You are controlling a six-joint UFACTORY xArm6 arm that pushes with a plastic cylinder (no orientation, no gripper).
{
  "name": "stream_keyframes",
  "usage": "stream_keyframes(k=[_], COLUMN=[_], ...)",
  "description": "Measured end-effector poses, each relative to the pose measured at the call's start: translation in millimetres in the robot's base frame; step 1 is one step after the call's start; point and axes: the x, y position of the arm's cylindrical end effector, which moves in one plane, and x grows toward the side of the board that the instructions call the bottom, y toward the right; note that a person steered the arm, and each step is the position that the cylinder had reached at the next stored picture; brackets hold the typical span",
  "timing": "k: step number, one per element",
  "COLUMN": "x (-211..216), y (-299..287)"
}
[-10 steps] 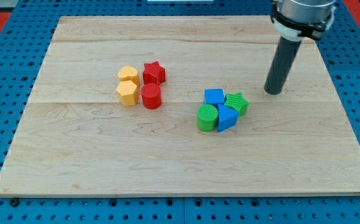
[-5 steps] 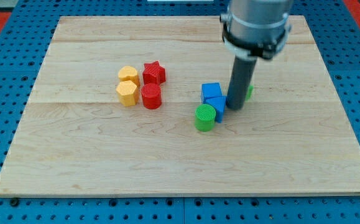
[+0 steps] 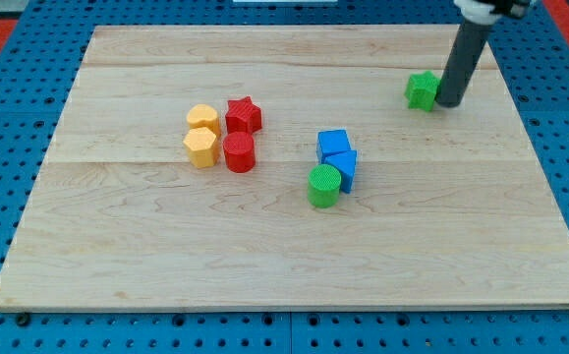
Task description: Push the green star upwards
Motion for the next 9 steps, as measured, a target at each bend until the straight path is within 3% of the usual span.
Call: stream_keyframes(k=[1,3,4,5,6,7,9], x=[-57,15,17,-25,2,-35,-67], y=[-35,-23,-74,-118,-140,-173,-76])
